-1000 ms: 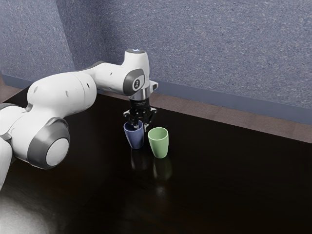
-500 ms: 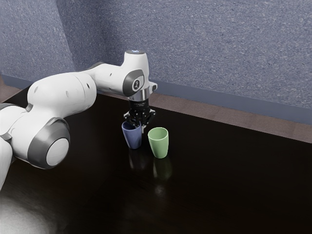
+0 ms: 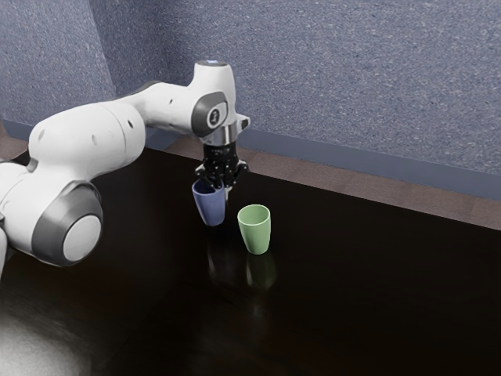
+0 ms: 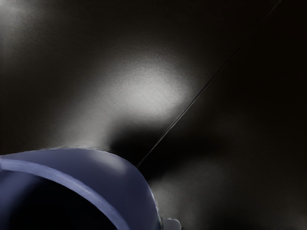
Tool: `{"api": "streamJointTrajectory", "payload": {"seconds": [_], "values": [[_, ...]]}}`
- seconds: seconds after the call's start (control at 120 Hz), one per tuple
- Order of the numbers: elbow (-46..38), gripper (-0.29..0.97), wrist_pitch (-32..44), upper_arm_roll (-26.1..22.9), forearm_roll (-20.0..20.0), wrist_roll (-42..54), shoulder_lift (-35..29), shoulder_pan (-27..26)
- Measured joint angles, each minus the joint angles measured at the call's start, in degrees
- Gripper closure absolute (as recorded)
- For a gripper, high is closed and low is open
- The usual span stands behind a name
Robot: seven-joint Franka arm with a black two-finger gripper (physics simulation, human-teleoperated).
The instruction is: Place the left cup onto the right cup
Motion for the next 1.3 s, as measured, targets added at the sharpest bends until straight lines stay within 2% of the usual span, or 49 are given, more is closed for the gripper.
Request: {"api": "streamJointTrajectory", "payload": {"seconds": [0.25, 0.417, 0.883, 1.3], "values": [[-1.07, 0.78, -2.46, 0.14, 0.9, 0.07, -5.96, -3.33], [-1.1, 0.78, -3.81, -0.08, 1.19, 0.11, -7.37, -5.58], [-0.59, 0.78, -5.47, -1.94, 1.11, 0.15, -7.01, -8.49], [0.52, 0.78, -5.43, -2.11, 1.1, -0.05, -4.85, -8.28]]}}
